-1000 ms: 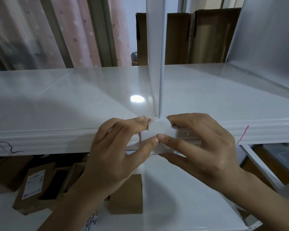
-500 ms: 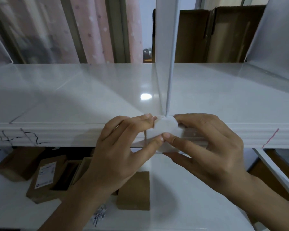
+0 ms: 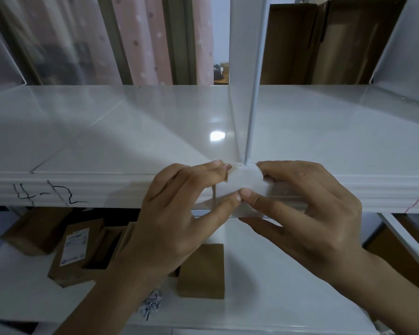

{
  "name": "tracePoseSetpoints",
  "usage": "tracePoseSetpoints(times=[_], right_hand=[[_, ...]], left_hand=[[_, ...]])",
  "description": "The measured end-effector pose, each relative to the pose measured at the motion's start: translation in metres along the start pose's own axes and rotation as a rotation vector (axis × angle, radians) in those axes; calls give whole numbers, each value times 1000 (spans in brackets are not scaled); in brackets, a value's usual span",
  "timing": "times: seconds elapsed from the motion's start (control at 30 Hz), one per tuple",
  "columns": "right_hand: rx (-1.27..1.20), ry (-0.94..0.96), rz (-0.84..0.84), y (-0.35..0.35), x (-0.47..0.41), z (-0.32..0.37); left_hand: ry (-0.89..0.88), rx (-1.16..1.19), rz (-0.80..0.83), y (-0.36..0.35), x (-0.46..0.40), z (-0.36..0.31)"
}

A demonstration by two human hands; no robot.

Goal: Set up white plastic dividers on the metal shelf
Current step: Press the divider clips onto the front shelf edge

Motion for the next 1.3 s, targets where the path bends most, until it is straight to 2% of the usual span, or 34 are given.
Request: tracePoseSetpoints(times=[0.43, 1.07, 1.3], right_hand=[[-15, -1, -4, -16, -18, 22], [17, -2, 5, -40, -44, 56], [-3, 1, -10, -57, -60, 74]], left_hand=[[-29, -50, 15, 12, 15, 26], [17, 22, 43, 28, 38, 67], [-40, -34, 10, 38, 53, 89]])
Point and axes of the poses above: each hand's wrist, its own x-axis away from the middle knuckle, its own y-axis out of the back of the hand, z = x × y, the point moved 4 cm from there along -x, towards the middle knuckle, and after that the axes turned 10 degrees about z, right-handed, at the moved point
